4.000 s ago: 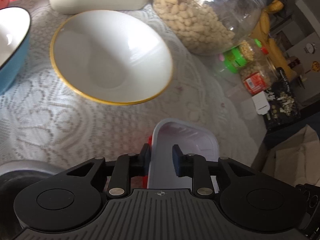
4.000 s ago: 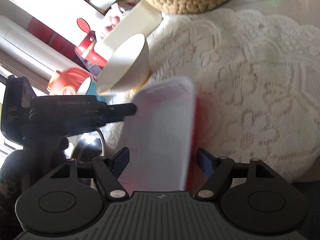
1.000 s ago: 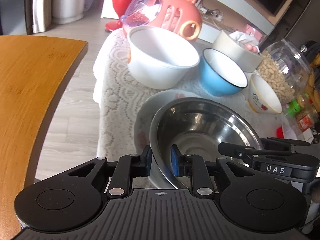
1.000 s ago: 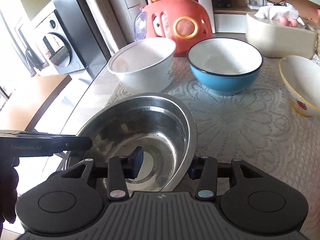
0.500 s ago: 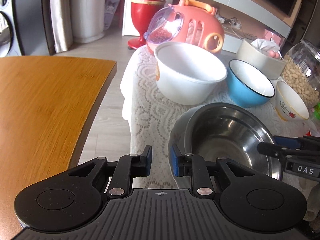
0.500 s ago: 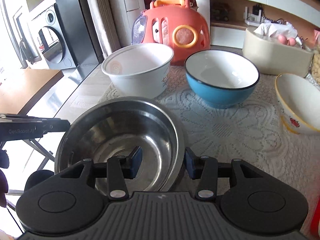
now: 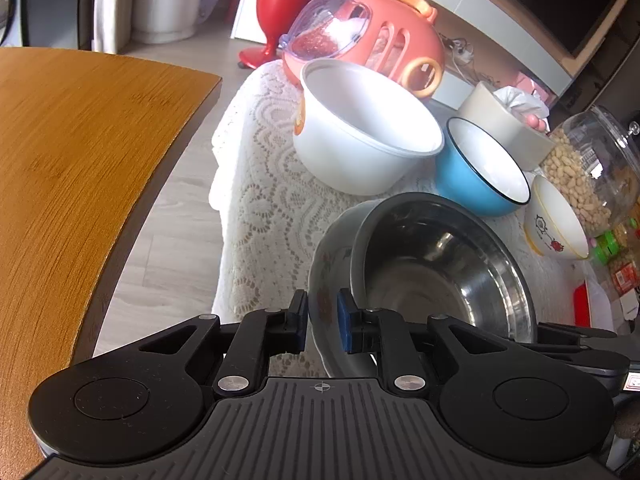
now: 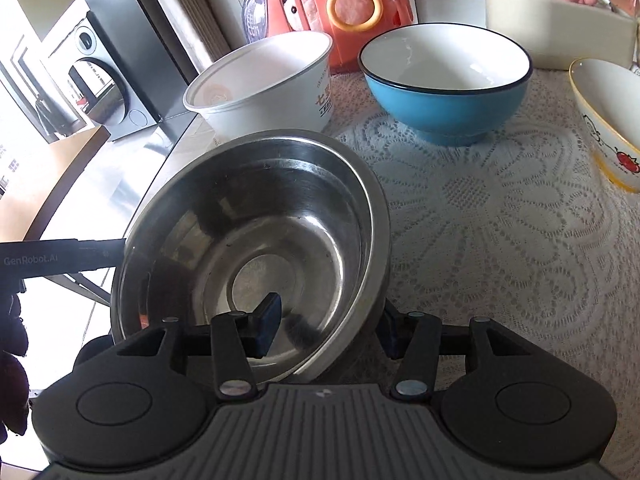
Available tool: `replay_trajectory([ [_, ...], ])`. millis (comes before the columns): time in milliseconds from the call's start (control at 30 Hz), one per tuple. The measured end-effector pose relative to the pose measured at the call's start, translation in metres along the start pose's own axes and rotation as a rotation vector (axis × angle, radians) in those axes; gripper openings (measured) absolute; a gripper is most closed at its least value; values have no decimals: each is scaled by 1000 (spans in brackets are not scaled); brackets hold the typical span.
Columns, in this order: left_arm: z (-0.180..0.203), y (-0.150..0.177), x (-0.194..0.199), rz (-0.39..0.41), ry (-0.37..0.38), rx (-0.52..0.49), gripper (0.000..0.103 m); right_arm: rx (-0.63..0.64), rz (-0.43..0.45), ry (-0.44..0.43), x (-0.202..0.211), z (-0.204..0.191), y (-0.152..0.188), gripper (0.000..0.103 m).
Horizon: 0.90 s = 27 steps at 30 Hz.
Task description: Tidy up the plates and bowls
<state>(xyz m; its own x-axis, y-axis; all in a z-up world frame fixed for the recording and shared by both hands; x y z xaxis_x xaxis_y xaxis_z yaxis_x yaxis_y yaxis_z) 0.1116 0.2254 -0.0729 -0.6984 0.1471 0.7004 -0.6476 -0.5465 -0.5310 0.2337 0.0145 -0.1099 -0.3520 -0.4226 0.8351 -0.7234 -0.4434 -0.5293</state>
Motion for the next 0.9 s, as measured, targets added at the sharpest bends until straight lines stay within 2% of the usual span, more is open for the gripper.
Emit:
replay_trajectory([
  [167, 5, -2, -3, -8, 17, 17, 22, -24, 3, -24, 5, 6, 1, 51],
  [400, 23, 1, -18, -23, 81, -46, 25, -67, 40, 44, 13, 26, 1, 51],
  [467, 24, 0, -19, -19, 71, -61, 25, -72, 38, 47, 12, 30, 3, 51],
  [600, 22, -3, -11, 18, 60, -61, 21, -24, 61, 58, 17, 20, 12, 56],
  [700, 25, -8, 3, 87, 38, -81, 21, 6, 74, 53, 18, 18, 16, 57],
  [800, 42, -16, 18, 151, 75, -85, 21, -17, 85, 17, 26, 27, 15, 57],
  [900, 74, -25, 14, 147, 184, -90, 21, -30, 172, 29, 51, 42, 7, 57],
])
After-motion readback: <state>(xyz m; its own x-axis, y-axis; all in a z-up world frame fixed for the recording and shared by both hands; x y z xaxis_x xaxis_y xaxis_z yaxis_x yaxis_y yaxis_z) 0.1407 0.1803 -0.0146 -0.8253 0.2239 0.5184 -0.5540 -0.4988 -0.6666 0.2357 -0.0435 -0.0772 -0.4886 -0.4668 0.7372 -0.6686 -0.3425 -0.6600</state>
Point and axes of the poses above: each gripper's, at about its wrist camera, not at the fingertips, and x roughly against the way its jaws point, z to its right, y to its underside, the point moved 2 cm from there along -x, roughly the way its jaws point, and after that the axes turned 11 degrees about y, right-handed, at the moved point
